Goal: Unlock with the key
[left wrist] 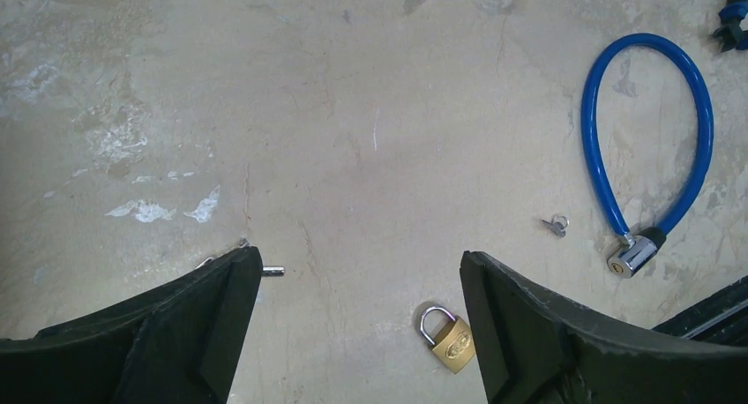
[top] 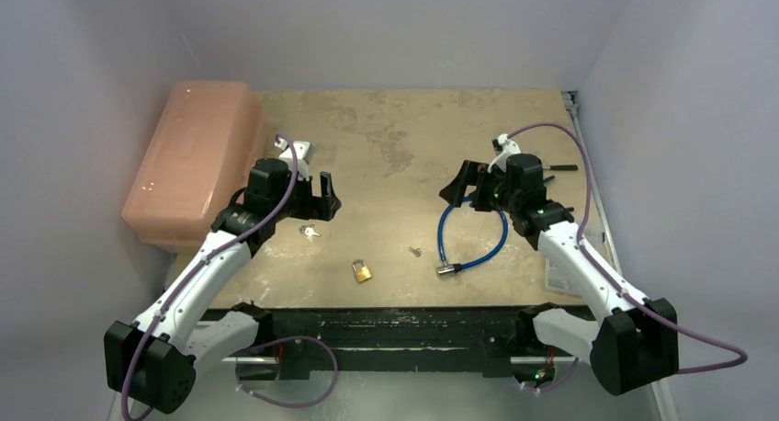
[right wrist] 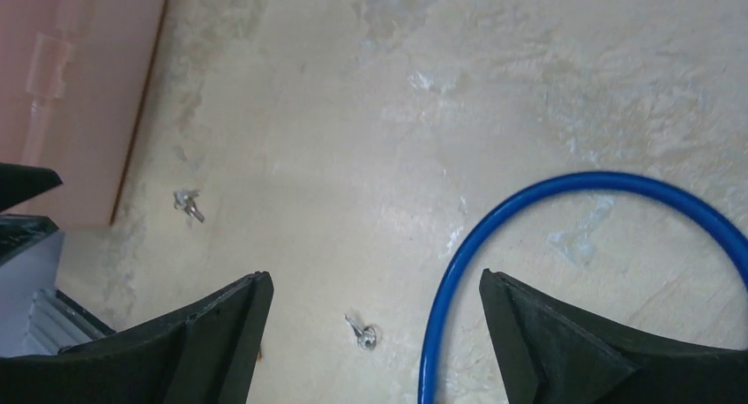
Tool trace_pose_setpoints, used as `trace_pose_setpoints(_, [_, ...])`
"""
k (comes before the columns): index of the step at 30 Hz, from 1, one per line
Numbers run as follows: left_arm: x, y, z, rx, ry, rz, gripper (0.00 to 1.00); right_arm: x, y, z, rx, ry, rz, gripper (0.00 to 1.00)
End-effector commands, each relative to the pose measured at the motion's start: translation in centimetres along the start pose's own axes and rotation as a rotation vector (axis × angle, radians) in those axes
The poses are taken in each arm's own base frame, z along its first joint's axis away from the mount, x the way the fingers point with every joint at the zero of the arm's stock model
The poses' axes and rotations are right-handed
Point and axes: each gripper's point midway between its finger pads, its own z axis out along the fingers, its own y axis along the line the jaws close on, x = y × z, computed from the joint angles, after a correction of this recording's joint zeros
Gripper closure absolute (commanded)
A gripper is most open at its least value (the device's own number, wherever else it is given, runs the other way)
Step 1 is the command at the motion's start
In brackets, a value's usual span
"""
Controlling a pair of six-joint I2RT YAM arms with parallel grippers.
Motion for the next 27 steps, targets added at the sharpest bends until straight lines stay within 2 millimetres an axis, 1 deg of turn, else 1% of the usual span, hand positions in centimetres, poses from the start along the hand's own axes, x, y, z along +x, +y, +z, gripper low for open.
trace_pose_setpoints(1, [-1.0,-0.6,0.0,0.026,-0.031,0.022,0.11,1.1,-0.2,0.0,0.027,0.073,-0.011,0.01])
trace_pose_setpoints(4, [-1.0,-0.3,0.1,0.012,-0.028,0.021,0.11,2.3,0.8,0.5,0.037,0.122,-0.057,0.01])
trace_pose_setpoints(6, [-0.9,-0.2,0.2,0.006,-0.023,0.021,0.11,3.4,1.7,0.8,0.052,0.159,-0.115,0.01])
trace_pose_setpoints(8, [-0.9,-0.2,0.2,0.005,-0.02,0.022,0.12,4.1,3.0,0.9,0.029,0.181,-0.174,0.02])
trace_pose_setpoints(11, [-0.9,0.0,0.2,-0.003,-0.02,0.022,0.13,5.3,4.2,1.0,-0.012,0.2,-0.238,0.02])
trace_pose_setpoints(15, [-1.1,0.3,0.1,-0.025,-0.026,0.021,0.14,6.8,4.9,1.4,-0.009,0.245,-0.328,0.08])
trace_pose_setpoints(20, [-1.1,0.5,0.0,-0.036,-0.029,0.022,0.15,10.6,5.9,2.4,0.014,0.369,-0.483,0.16])
trace_pose_setpoints(22, [-1.1,0.6,-0.1,-0.045,-0.028,0.022,0.15,11.8,6.1,2.8,0.034,0.397,-0.536,0.19])
trace_pose_setpoints(25, [-1.2,0.8,-0.2,-0.054,-0.031,0.023,0.16,13.1,6.6,3.4,0.039,0.424,-0.596,0.23])
trace_pose_setpoints(27, [-1.2,0.9,-0.2,-0.06,-0.032,0.023,0.16,13.6,6.9,3.8,0.042,0.433,-0.618,0.26])
